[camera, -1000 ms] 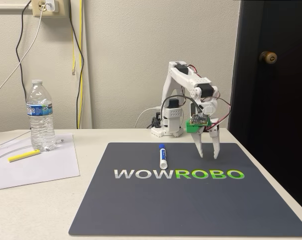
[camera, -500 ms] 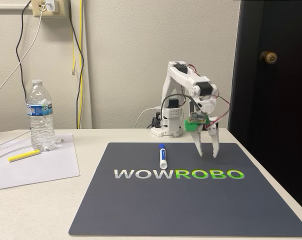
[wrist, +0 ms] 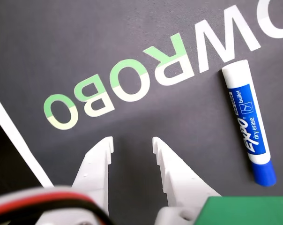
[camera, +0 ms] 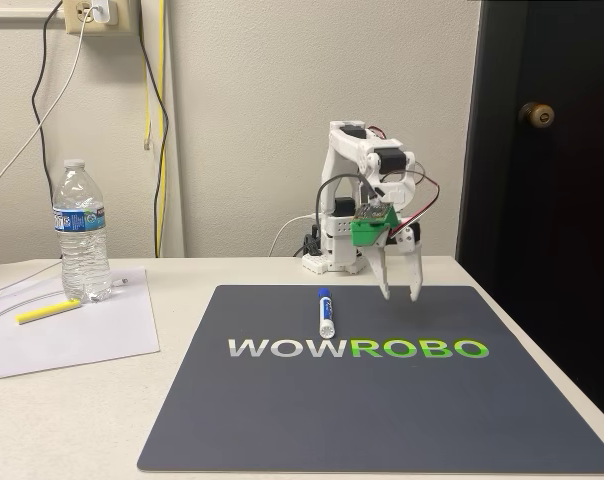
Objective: Pick up the blue marker.
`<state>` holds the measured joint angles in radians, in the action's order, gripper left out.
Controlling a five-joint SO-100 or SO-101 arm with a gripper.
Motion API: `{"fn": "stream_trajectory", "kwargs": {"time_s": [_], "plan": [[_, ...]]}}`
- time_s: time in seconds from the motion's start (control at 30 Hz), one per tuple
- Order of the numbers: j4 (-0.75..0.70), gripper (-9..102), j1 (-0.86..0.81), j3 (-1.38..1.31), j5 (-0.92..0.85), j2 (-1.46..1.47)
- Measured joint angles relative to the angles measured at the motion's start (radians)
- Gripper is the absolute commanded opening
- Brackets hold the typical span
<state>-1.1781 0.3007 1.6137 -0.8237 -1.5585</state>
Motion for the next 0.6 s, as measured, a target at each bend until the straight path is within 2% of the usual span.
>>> {"fn": "stream_trajectory", "kwargs": {"time_s": [0.6], "plan": [[-0.092, 20, -0.259, 0.0, -0.299, -0.106]]}}
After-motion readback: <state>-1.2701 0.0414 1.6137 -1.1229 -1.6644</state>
